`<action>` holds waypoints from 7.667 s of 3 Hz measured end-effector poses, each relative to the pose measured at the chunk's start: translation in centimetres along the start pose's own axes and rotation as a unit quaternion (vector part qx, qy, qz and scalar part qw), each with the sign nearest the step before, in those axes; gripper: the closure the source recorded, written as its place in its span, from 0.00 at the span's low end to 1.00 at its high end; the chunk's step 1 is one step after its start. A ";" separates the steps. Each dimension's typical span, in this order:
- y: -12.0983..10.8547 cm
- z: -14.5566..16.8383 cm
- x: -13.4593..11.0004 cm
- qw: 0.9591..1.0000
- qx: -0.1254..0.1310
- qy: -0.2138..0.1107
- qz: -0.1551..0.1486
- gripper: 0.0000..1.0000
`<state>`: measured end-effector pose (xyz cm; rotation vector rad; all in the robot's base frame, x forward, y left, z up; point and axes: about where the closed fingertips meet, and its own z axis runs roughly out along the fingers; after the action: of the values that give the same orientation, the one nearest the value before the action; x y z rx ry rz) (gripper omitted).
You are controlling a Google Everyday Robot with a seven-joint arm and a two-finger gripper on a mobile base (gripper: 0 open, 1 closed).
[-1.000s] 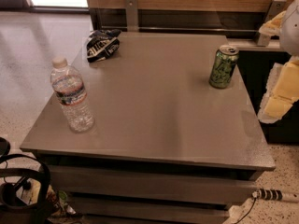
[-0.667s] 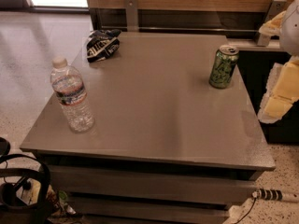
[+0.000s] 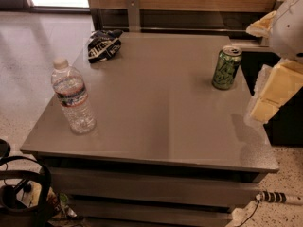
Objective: Move water bottle near blue chip bag
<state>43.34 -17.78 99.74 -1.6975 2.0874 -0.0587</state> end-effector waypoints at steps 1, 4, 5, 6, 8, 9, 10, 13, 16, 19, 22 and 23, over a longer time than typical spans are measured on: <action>1.2 2.0 -4.3 0.995 -0.023 -0.096 -0.003 0.00; 1.7 7.9 -14.2 0.930 -0.090 -0.355 -0.006 0.00; 1.8 7.8 -14.9 0.923 -0.092 -0.373 -0.009 0.00; 1.9 7.8 -14.9 0.924 -0.092 -0.371 -0.009 0.00; 1.4 10.8 -16.8 0.904 -0.103 -0.414 0.029 0.00; 1.4 12.2 -19.2 0.890 -0.105 -0.443 0.027 0.00; 1.9 13.5 -21.9 0.874 -0.115 -0.471 0.013 0.00; 6.5 17.6 -27.2 0.850 -0.171 -0.499 0.005 0.00; 7.0 19.7 -31.5 0.828 -0.212 -0.519 -0.013 0.39; 7.5 19.4 -32.0 0.827 -0.215 -0.519 -0.019 1.00; -4.0 14.9 -28.2 0.841 -0.126 -0.513 0.118 1.00; -8.5 13.0 -26.7 0.849 -0.102 -0.497 0.148 1.00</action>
Offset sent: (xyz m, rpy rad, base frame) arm 0.0203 0.1318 -0.0218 0.5323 0.0315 0.2285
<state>59.76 8.39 99.03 -1.0709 1.5057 0.9593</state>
